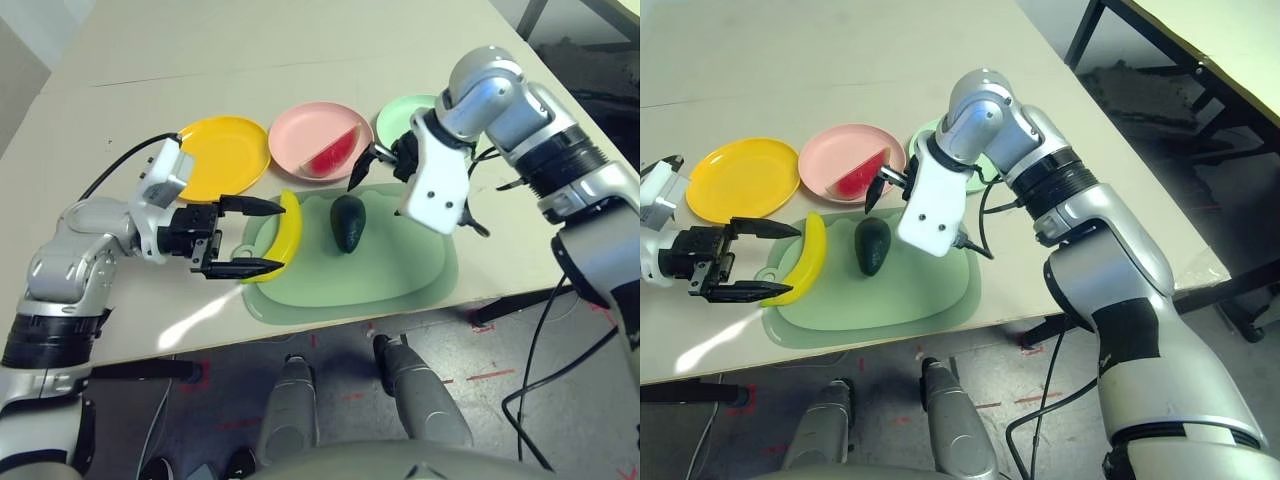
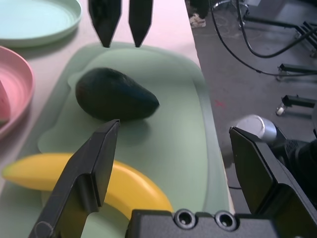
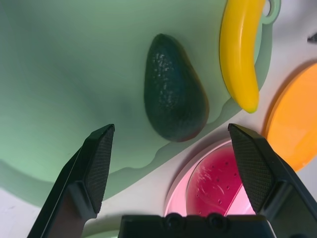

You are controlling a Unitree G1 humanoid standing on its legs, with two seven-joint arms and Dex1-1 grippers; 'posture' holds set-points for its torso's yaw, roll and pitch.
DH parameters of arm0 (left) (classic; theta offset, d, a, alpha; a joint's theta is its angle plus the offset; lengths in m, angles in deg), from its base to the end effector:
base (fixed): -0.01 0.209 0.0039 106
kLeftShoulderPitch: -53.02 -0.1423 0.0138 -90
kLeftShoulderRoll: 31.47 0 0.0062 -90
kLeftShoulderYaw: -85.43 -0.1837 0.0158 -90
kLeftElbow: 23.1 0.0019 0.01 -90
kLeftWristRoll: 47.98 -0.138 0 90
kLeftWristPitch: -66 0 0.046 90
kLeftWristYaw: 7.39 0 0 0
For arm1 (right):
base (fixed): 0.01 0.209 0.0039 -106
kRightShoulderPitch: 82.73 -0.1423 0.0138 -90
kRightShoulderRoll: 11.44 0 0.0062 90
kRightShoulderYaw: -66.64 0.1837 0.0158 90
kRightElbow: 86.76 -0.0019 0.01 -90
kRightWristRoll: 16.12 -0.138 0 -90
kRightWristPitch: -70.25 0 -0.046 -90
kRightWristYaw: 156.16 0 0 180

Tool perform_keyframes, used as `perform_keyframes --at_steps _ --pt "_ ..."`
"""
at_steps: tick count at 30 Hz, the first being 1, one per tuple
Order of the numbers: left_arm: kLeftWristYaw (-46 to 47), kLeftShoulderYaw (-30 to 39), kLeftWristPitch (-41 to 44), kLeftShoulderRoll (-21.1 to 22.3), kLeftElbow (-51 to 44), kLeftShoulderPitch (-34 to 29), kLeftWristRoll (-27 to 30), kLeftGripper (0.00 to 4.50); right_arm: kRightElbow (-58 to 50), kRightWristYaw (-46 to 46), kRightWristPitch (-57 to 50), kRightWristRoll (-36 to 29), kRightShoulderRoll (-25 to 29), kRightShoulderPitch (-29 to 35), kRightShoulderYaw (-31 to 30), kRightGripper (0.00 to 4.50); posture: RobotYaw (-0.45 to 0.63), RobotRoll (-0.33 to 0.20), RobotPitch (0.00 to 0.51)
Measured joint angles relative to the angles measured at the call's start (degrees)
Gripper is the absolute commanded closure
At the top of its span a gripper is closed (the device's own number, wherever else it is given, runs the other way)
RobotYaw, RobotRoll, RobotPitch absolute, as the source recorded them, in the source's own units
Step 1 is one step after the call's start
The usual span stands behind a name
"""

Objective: Place the fruits into color-matched plates.

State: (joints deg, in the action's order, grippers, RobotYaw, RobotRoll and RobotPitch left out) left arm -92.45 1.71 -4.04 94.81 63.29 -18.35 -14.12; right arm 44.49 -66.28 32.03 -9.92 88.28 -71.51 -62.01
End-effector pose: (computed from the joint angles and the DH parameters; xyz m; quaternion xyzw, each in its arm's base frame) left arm 0.2420 0.2882 0.2008 0.1453 0.0658 -0.6479 0.7448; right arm 0.3217 -0.0751 0.2946 -0.6996 -0.1454 0.6670 0.2107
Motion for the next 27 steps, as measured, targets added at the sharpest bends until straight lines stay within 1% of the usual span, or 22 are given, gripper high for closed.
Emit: perform_keyframes --at_steps 2,6,10,16,22,27 --pt "0.1 0.0 -0.9 0.8 0.0 -0.8 -0.9 0.0 1.2 1.7 -0.3 1.9 -1.0 -0.1 0.0 0.02 -0.04 0.0 0.233" --pt "1.0 0.1 -1.8 0.8 -0.5 -2.4 -1.7 0.0 3.4 5.6 -1.0 5.6 -2.8 -0.2 0.1 0.02 -0.03 0.0 0.235" --pt "1.8 0.1 -2.1 0.8 -1.1 -3.6 -2.0 0.0 5.9 8.2 -1.1 8.4 -3.2 -0.9 0.1 0.02 -0.02 0.0 0.234" --pt "2.4 0.1 -2.4 0.9 -1.3 -3.7 -2.0 0.0 7.1 9.0 -0.4 9.6 -4.4 -1.3 0.1 0.02 -0.02 0.0 0.235" --pt "3.1 0.1 -2.4 0.8 -3.1 -4.1 -1.6 0.0 6.5 7.5 0.1 9.7 -4.5 1.5 -0.3 0.02 -0.02 0.0 0.239" --pt "3.1 0.1 -2.4 0.8 -3.1 -4.1 -1.6 0.0 5.6 6.6 0.1 9.7 -4.6 2.3 -0.3 0.02 -0.01 0.0 0.241"
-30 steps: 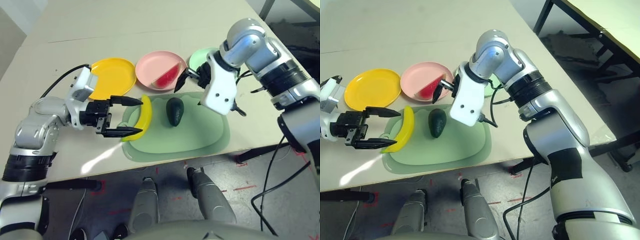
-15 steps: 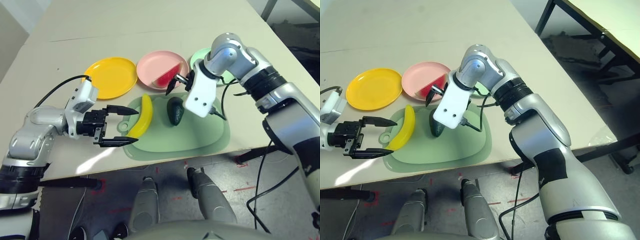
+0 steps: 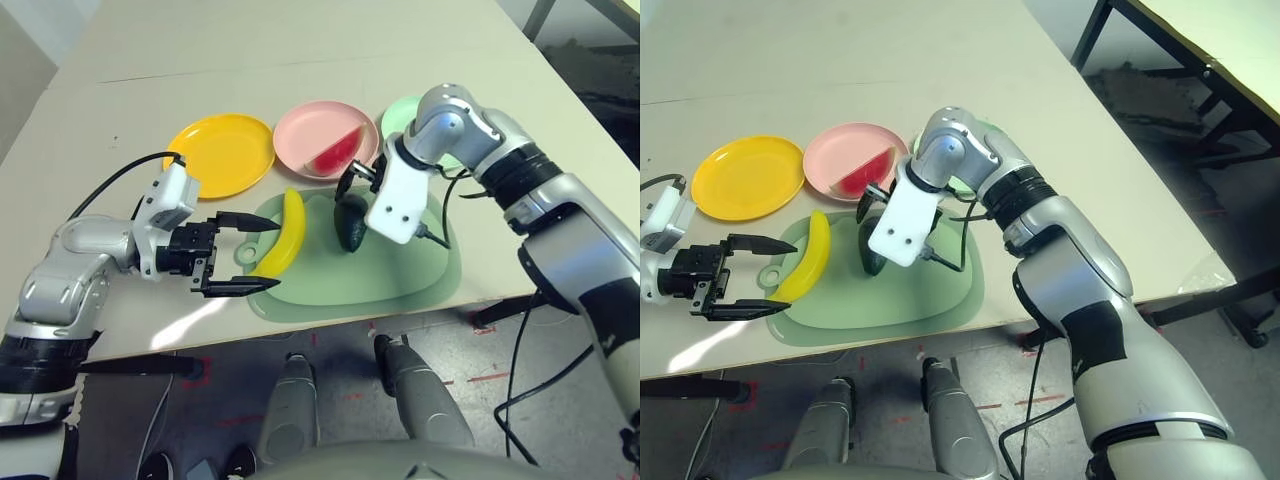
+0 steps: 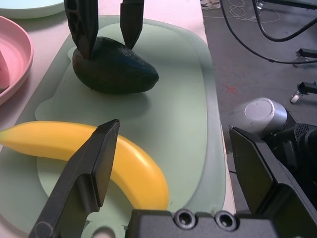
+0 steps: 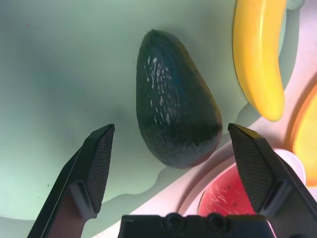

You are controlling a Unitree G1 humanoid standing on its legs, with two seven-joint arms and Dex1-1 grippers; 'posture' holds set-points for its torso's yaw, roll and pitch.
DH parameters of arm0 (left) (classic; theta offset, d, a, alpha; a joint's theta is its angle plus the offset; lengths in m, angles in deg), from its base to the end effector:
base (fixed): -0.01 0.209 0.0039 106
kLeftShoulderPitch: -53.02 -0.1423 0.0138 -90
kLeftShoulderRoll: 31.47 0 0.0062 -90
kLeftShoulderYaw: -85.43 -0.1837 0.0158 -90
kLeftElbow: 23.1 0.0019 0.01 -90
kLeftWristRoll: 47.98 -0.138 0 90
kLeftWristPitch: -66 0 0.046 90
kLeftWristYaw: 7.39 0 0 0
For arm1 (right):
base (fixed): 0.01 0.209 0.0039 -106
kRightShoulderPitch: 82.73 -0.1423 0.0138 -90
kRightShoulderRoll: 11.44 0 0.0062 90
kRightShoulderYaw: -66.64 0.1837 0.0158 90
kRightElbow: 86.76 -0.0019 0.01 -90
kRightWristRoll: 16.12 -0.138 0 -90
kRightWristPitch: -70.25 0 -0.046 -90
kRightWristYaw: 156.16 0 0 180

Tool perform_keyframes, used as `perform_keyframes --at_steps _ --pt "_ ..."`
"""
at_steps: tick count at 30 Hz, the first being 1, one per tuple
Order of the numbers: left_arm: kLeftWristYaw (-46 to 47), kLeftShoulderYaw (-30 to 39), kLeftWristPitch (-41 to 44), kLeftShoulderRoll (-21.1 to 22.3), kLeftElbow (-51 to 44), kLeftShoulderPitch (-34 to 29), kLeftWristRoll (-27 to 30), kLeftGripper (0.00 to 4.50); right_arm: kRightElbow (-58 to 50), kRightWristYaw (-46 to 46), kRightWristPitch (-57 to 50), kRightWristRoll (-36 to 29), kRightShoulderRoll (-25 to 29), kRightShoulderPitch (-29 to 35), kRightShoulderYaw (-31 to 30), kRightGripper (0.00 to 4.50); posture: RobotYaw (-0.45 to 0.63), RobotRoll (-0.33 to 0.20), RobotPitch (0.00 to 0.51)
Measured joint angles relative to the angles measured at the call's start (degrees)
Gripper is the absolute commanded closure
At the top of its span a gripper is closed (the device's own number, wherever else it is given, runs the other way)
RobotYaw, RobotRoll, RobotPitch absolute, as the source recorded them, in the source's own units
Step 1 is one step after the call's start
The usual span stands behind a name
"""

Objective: Place the fruits into color-matched plates.

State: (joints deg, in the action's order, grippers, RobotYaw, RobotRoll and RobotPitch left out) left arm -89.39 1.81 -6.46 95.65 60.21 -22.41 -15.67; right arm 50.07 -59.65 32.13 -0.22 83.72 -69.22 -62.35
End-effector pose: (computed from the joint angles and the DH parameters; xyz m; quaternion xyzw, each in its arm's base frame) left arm 0.2328 0.2864 0.1952 0.1717 0.0743 -0.6318 0.7522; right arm 0.3301 -0.0631 0.2630 -0.6978 -0.1151 0.6704 0.2245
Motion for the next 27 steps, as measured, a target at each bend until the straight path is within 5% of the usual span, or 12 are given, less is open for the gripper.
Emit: perform_keyframes --at_steps 14,27 --pt "0.5 0.1 0.2 0.0 -0.2 0.0 1.0 0.0 1.7 3.2 -0.9 4.2 -0.7 0.6 -0.1 0.02 -0.01 0.0 0.242" --pt "0.5 0.5 0.2 0.0 -0.2 0.0 1.1 0.0 -2.4 -0.9 -7.1 1.0 -0.8 3.7 0.0 0.02 -0.01 0.0 0.238"
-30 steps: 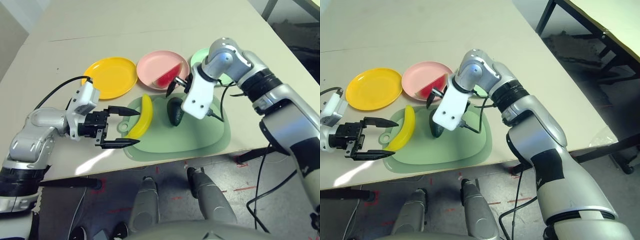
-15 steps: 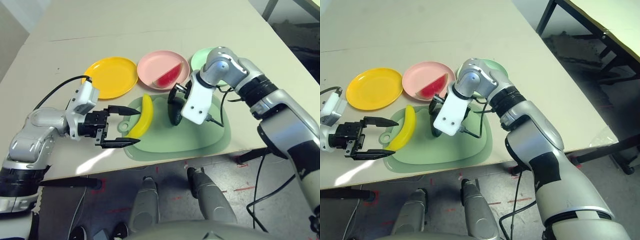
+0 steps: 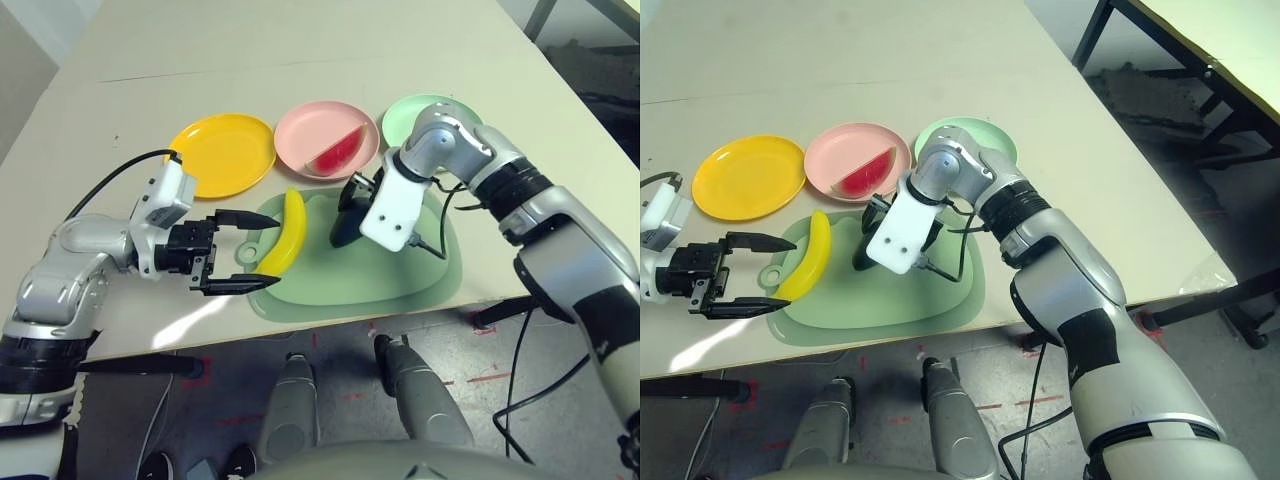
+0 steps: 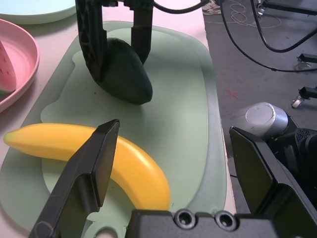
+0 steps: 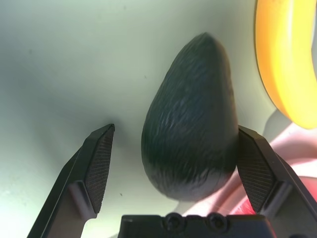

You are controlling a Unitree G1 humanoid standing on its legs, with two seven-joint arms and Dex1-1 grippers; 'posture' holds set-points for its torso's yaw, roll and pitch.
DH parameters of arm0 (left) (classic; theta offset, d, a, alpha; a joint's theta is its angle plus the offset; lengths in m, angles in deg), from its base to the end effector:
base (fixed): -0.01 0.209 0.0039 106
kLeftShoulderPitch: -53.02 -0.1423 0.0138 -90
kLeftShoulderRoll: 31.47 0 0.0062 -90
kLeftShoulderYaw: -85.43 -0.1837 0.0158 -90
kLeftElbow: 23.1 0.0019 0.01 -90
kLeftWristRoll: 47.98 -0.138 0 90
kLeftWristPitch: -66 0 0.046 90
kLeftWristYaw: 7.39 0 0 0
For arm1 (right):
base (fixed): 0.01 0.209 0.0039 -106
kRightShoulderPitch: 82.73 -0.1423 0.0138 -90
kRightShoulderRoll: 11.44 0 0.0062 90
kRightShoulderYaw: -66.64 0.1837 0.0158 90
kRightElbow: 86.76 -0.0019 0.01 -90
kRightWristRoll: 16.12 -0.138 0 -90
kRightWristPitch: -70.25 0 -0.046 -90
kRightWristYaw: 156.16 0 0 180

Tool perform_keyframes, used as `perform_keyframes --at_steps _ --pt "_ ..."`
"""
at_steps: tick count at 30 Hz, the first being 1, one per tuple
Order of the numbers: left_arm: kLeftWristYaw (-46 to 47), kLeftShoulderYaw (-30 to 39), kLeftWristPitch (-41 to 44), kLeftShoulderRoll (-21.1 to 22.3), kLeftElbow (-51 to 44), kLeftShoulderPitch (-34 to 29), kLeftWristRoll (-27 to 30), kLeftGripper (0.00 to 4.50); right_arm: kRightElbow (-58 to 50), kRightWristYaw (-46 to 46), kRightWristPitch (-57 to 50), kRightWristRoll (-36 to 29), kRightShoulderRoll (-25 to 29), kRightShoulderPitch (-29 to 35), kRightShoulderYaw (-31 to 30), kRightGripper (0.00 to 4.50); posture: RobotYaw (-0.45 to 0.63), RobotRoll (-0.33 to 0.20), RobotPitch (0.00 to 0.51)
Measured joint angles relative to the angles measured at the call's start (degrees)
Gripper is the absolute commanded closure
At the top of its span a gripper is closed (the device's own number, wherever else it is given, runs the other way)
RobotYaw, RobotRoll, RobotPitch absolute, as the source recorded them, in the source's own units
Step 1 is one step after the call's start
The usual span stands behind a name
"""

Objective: Place the fruits into color-matched plates.

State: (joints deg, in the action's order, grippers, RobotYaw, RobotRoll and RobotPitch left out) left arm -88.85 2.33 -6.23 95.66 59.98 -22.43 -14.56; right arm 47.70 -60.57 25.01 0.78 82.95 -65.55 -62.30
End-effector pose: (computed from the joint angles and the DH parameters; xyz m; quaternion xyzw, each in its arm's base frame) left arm 0.2323 0.2868 0.1967 0.1664 0.0659 -0.6301 0.7556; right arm 0.3322 -0.0617 0.2450 -0.6765 -0.0683 0.6882 0.2531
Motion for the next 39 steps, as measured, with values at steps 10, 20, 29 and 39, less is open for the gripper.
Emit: perform_keyframes --at_steps 10,20,29,39 --pt "0.0 0.0 -0.1 0.0 -0.1 -0.1 0.0 0.0 -4.5 -2.2 -9.1 -1.2 0.9 1.7 0.4 0.02 -0.01 0.0 0.232" --pt "0.0 0.0 -0.4 0.0 -0.1 -0.1 0.0 0.0 -3.6 -0.7 -10.5 0.3 1.0 1.3 0.5 0.02 -0.01 0.0 0.233" --pt "-0.1 0.0 -0.9 0.0 -0.1 -0.3 0.0 0.0 -5.5 -3.2 -19.4 -0.3 0.7 1.4 1.9 0.02 -0.02 0.0 0.231" --pt "-0.6 -0.5 -2.1 -0.3 0.0 -0.2 -0.5 0.0 -15.3 -7.1 -35.7 -1.8 1.2 4.2 3.6 0.02 -0.02 0.0 0.225"
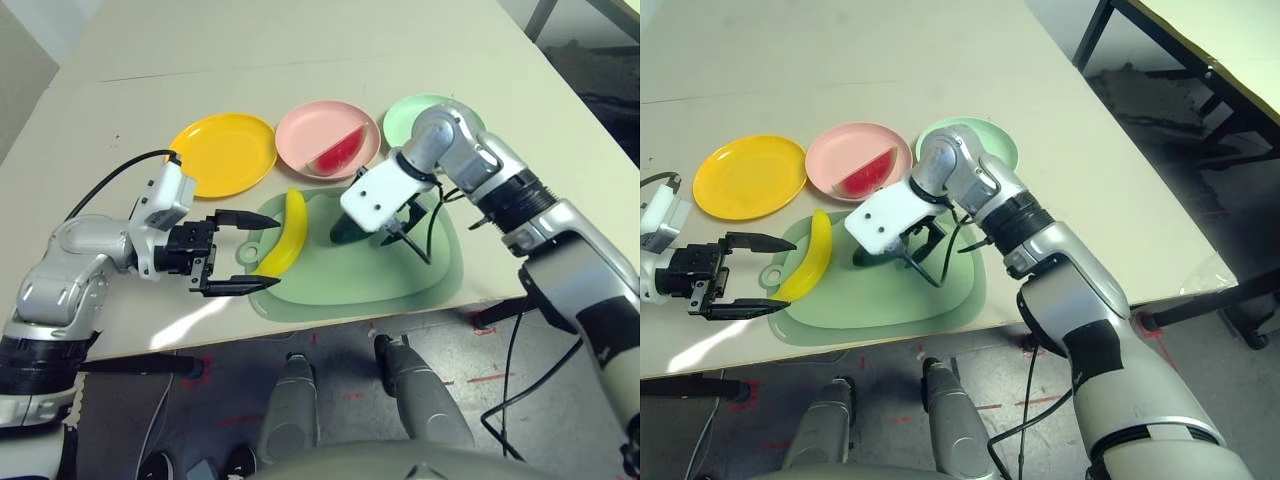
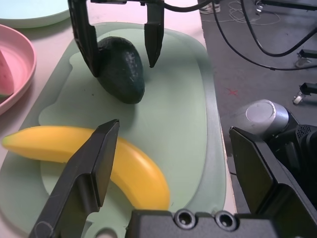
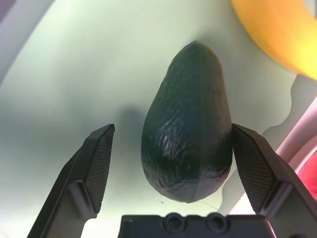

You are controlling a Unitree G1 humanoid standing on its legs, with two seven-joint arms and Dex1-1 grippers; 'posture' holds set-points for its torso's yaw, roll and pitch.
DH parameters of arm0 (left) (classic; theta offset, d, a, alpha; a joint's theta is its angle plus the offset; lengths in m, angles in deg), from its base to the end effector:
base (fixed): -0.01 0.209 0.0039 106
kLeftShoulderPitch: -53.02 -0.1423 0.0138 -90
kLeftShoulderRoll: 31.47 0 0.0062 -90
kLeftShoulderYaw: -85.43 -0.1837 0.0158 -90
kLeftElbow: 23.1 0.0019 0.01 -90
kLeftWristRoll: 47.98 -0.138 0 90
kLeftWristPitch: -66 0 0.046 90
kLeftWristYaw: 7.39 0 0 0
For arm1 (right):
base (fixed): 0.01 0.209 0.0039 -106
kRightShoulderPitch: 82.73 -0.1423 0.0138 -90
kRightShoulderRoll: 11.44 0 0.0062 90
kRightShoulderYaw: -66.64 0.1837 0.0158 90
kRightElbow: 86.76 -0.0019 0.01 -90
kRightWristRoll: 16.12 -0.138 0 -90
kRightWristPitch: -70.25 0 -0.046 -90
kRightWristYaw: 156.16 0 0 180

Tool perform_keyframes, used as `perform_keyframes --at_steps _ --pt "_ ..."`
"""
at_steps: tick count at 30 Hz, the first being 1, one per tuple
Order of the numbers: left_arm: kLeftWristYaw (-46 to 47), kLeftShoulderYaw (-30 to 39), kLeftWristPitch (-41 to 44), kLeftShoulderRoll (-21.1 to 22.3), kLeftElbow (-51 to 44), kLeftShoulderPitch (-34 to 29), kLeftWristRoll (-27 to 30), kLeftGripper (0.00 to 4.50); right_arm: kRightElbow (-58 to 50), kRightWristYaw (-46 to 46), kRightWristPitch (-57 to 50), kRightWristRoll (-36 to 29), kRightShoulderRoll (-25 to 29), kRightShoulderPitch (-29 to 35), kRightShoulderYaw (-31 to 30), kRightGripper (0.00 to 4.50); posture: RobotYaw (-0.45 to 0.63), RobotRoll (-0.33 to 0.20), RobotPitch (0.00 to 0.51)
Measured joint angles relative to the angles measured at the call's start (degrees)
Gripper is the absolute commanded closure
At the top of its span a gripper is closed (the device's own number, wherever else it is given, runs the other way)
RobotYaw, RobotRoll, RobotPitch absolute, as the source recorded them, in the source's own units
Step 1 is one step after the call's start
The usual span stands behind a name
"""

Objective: Place the fruits into color-matched plates.

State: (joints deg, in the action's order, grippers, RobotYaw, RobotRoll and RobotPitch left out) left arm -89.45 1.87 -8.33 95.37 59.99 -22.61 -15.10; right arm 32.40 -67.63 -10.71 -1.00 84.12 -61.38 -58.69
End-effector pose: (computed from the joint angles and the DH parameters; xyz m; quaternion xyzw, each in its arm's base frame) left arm 0.2323 0.2851 0.1956 0.1772 0.0583 -0.6366 0.7483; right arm 0.3327 -0.0651 0.2530 -0.5962 0.0839 0.6957 0.3918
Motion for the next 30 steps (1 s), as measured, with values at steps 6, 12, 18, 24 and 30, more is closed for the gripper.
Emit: perform_keyframes --at_steps 6,12,18,24,30 --pt "-0.4 -0.1 -0.5 0.0 0.3 0.0 -0.3 0.0 -0.8 1.9 -4.2 0.5 -0.4 0.0 0.2 0.02 -0.02 0.0 0.227" --pt "-0.6 -0.1 -0.5 0.0 0.3 0.0 -0.8 0.0 -0.3 4.0 -5.4 1.7 -1.0 0.0 0.2 0.02 -0.02 0.0 0.229" --pt "-1.0 -0.3 -0.5 0.0 0.3 0.0 -0.8 0.0 0.6 5.3 -5.5 3.0 -1.4 0.2 0.2 0.02 -0.03 0.0 0.229" --pt "-1.3 -0.5 -0.5 0.0 0.3 0.1 -0.8 0.0 2.2 6.4 -5.3 3.7 -2.1 0.2 0.2 0.02 -0.03 0.0 0.23" --pt "-1.4 -0.5 -0.5 0.0 0.3 0.3 -0.9 0.0 2.9 6.8 -5.2 4.6 -2.4 0.2 0.1 0.29 -0.03 0.0 0.231"
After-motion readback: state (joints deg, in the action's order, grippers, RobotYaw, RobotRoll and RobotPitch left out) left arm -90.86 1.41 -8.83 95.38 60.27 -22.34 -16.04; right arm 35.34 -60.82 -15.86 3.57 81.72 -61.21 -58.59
